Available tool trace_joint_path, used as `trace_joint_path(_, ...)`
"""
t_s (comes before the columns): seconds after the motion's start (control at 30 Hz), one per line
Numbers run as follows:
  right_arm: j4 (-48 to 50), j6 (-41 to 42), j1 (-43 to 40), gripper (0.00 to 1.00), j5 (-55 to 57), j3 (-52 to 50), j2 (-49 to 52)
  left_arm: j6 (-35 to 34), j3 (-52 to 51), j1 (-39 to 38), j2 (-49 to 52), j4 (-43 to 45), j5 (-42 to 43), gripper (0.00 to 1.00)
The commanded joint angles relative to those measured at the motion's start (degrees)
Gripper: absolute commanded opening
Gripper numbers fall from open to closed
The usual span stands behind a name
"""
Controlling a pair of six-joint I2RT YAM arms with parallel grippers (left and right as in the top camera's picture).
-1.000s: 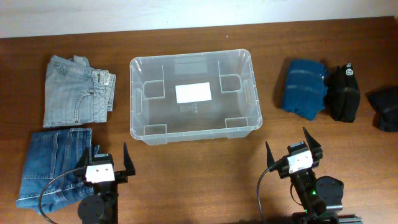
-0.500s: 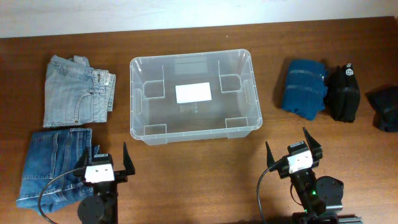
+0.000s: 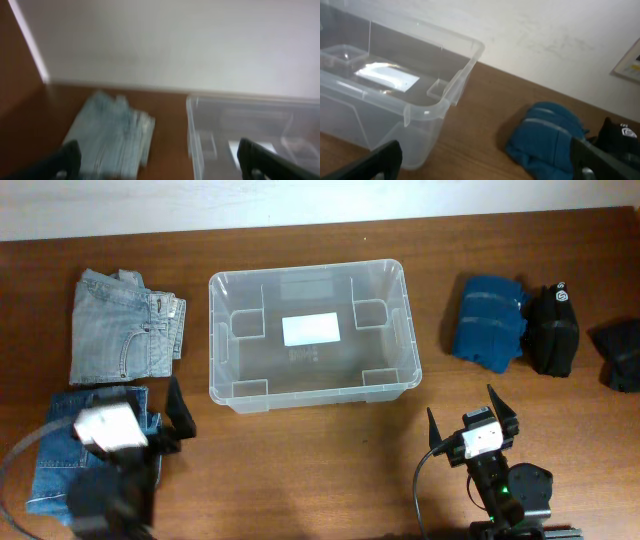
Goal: Pack container
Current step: 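Move the left gripper to the light-wash jeans and grasp them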
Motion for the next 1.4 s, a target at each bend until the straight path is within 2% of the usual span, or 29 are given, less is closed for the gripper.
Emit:
trace_joint_path(0.0,-0.2,-0.2,-0.4,0.98,0.1,-0.3,-0.4,-3.6,16.3,2.8,13.8,-10.5,-0.2,0.99)
trace_joint_path(0.2,-0.2,-0.2,-0.4,0.98,0.1,-0.3,-0.4,-3.7,44.0,12.8,35.1,-34.2,1.8,0.99)
trace_joint_path(0.3,-0.2,-0.2,-0.4,0.99,0.1,-0.3,-0.4,-3.7,51.8,19.7,41.9,-40.0,1.4,0.99)
trace_joint_path(0.37,-0.2,-0.2,-0.4,0.99,0.1,-0.3,-0.4,-3.7,52.7,23.1,44.0,-40.9,1.4,0.99)
trace_joint_path(0.43,-0.2,-0.2,-0.4,0.98,0.1,-0.3,-0.4,-3.7,52.6,26.4,45.7,-40.8,2.4,1.0)
trace_joint_path(0.57,-0.2,-0.2,-0.4,0.98,0.1,-0.3,-0.4,-3.7,52.6,31.4,51.1,-37.5,10.3,0.99)
trace_joint_path(0.87,-0.2,-0.2,-0.4,0.98,0.1,-0.3,-0.4,2.3,53.2,31.8,69.0,-15.7,27.4,0.99)
trace_joint_path(0.97,-0.2,-0.2,-0.4,0.98,0.1,-0.3,-0.4,2.6,55.1,31.7,76.6,-11.9,28.2,0.99)
trace_joint_path(1.17,-0.2,-0.2,-0.4,0.98,0.1,-0.3,-0.4,9.2,62.2,30.2,91.4,-11.6,28.2,0.99)
trace_joint_path(1.37,-0.2,-0.2,-0.4,0.98,0.1,-0.3,-0.4,15.6,65.2,28.7,99.4,-9.8,28.1,1.0)
